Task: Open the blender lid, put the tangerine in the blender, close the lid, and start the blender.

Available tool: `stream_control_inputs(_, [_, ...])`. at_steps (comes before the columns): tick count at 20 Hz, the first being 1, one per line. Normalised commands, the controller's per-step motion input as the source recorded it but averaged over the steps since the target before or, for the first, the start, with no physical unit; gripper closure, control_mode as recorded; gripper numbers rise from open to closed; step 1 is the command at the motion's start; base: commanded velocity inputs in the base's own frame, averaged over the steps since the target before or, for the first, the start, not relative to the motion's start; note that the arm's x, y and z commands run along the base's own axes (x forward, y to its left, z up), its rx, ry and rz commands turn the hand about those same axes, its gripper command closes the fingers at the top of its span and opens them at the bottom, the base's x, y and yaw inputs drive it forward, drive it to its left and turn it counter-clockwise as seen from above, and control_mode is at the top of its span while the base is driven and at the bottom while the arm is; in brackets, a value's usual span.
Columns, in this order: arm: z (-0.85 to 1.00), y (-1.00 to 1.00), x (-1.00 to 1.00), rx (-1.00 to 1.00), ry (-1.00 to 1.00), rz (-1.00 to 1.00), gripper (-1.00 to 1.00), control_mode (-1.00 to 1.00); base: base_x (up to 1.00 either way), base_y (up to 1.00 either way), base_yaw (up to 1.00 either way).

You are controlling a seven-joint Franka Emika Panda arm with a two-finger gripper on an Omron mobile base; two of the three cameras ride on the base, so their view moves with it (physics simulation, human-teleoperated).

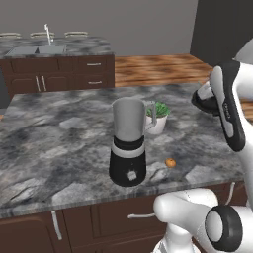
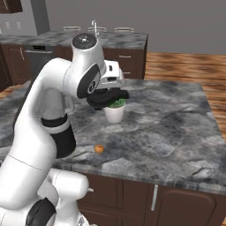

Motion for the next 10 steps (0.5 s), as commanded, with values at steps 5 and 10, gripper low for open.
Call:
stream_control_inputs(5, [-0.81,-0.68,0.15,0.0,0.2,-0.02,1.0,-1.0,0.0,0.0,0.0])
stream_control_inputs(10, [-0.82,-0.39,0.27,0.0,0.23,0.0,1.0,-1.0,0.0,0.0,0.0])
